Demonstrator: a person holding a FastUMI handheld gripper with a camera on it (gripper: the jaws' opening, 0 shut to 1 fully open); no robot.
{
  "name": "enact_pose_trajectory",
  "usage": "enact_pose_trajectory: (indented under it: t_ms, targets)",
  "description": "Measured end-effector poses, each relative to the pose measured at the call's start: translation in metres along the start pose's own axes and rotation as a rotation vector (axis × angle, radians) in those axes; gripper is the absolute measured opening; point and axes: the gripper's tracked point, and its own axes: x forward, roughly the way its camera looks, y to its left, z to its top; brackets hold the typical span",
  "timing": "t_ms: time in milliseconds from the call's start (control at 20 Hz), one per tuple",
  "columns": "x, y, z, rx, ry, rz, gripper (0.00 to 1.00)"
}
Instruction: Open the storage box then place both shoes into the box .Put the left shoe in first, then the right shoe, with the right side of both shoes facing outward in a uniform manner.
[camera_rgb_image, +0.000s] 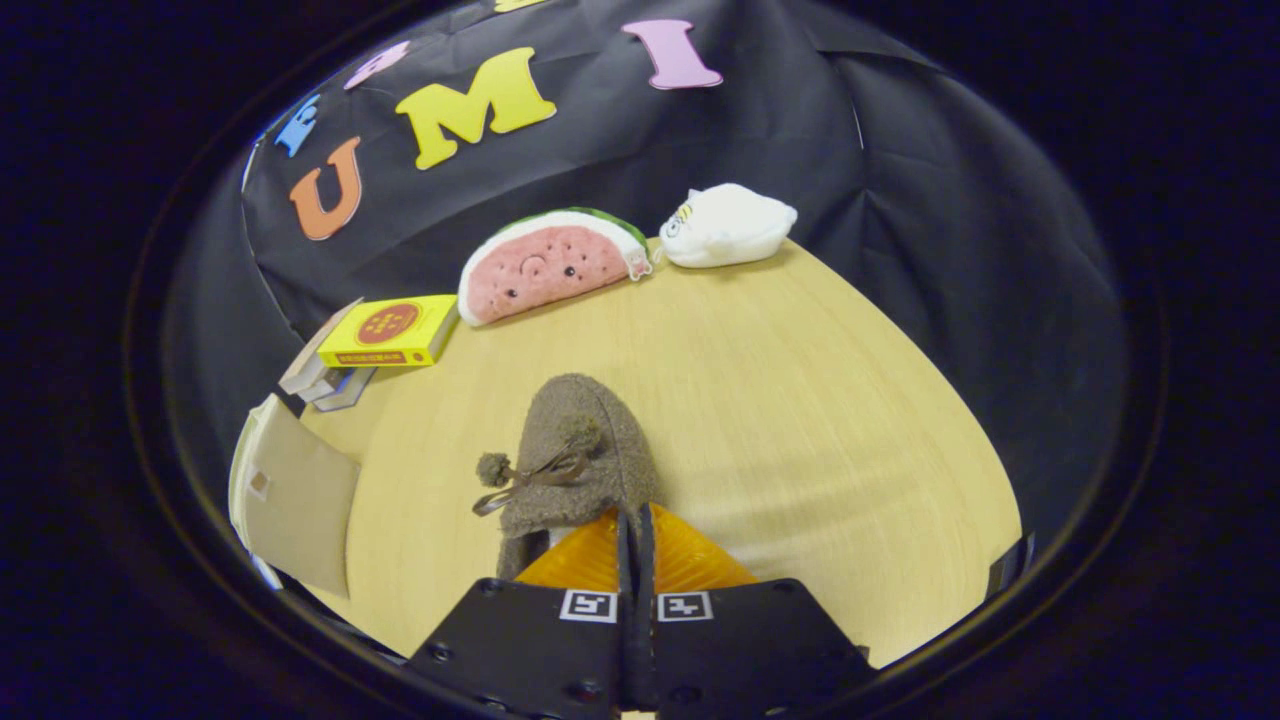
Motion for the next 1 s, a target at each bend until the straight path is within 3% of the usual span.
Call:
enact_pose_trajectory:
  t_ms: [250,550,750,1000]
  targets:
    - [-0.038,0.080,0.013,-0.034,-0.071,0.033,0.00]
    - [-0.082,0.214,0.023,-0.052,-0.123,0.148,0.00]
    - [-0.095,0.298,0.019,-0.024,-0.095,0.258,0.00]
    - [-0.095,0.370,0.012,0.026,-0.044,0.293,0.00]
